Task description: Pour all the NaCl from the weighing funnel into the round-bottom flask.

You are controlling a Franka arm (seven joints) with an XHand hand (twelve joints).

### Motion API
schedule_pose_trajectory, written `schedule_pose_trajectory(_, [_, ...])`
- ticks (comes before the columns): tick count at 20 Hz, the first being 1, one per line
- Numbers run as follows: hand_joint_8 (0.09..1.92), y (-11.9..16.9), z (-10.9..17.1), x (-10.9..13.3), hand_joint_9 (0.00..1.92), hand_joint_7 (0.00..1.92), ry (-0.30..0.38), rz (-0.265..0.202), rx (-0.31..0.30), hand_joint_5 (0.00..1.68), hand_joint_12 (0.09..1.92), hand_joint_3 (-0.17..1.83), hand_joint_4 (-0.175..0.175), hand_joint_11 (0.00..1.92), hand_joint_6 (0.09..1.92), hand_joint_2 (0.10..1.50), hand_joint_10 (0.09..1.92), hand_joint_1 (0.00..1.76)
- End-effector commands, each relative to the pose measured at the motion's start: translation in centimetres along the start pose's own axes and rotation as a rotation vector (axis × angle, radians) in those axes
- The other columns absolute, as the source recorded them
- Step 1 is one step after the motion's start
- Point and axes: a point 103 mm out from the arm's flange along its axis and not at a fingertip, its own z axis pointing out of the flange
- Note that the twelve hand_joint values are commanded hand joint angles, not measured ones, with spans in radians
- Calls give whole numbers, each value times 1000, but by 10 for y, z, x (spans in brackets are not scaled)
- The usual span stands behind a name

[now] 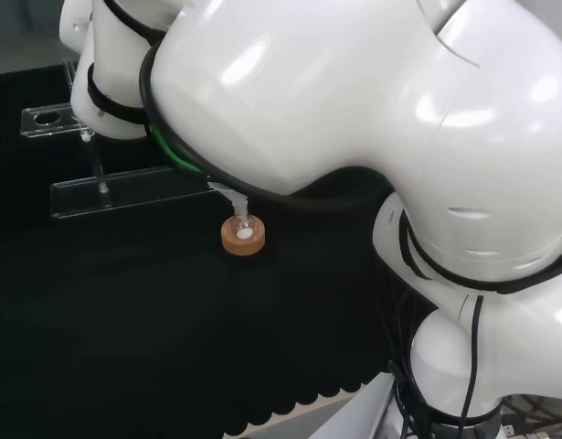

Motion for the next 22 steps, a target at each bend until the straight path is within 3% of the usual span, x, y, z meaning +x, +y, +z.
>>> schedule_pose_trajectory(1, [643, 0, 0, 0, 776, 410, -2, 4, 7, 1209, 1250, 792, 175, 483, 852, 611, 489, 1108])
schedule_pose_trajectory(11, [642, 0, 4, -2, 773, 408, 23, 9, 2, 1210, 1253, 791, 175, 480, 850, 611, 492, 1108])
schedule_pose_trajectory(22, [642, 1, 22, -11, 772, 409, 188, 17, -48, 1207, 1255, 789, 175, 481, 853, 614, 495, 1106])
